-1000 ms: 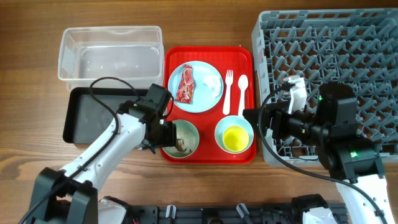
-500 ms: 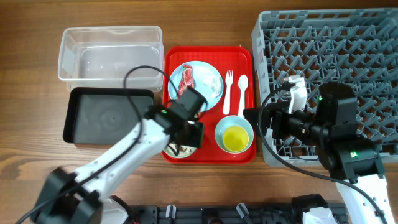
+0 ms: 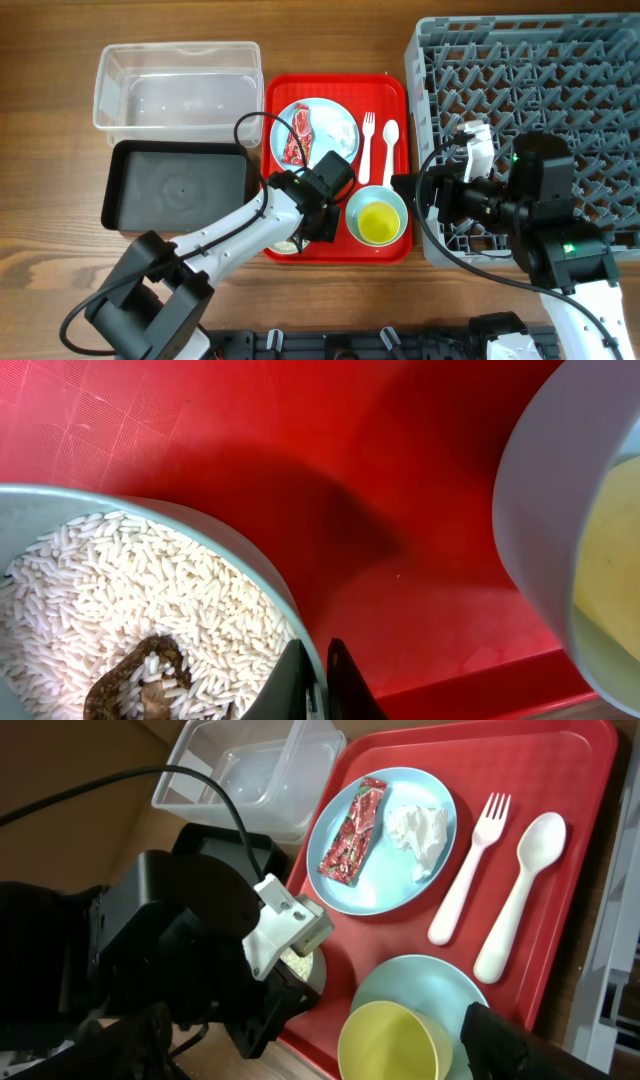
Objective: Sort waste into correct bins and load items into the dishwasher rack
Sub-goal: 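Lift the green bowl with the left gripper over the black tray, then tip the green bowl with the left gripper, dumping rice into black tray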
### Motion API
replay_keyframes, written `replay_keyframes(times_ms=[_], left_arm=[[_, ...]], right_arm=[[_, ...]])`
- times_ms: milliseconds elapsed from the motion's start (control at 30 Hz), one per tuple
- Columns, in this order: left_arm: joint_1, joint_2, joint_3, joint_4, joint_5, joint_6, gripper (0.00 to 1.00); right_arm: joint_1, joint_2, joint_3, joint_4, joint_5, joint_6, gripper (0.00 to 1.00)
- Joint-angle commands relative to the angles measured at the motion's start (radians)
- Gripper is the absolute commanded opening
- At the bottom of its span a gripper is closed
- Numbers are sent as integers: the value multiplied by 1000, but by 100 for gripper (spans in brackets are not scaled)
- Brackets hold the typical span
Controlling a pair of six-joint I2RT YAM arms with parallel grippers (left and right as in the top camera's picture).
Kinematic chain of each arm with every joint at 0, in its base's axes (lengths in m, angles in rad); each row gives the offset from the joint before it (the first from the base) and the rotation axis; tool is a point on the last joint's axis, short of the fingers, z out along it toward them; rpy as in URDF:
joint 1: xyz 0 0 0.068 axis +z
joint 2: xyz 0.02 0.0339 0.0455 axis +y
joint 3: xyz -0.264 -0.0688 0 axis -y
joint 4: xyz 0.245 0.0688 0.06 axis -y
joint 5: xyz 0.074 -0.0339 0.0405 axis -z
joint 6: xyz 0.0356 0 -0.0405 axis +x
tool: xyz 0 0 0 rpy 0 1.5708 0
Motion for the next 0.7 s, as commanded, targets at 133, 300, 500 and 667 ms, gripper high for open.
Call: replay_keyframes(times_ms=[133, 300, 500, 667], left_arm=[[50, -119, 122, -143, 2, -3, 4], [228, -240, 130, -188, 34, -2, 4], [498, -237, 123, -197, 274, 92, 4], [744, -185, 123, -186, 651, 275, 4]], right_arm=[[6, 2, 21, 0, 8, 8, 94], [6, 2, 21, 3, 8, 8, 94], [6, 2, 21, 2, 8, 8, 94], [6, 2, 21, 1, 8, 8, 95]])
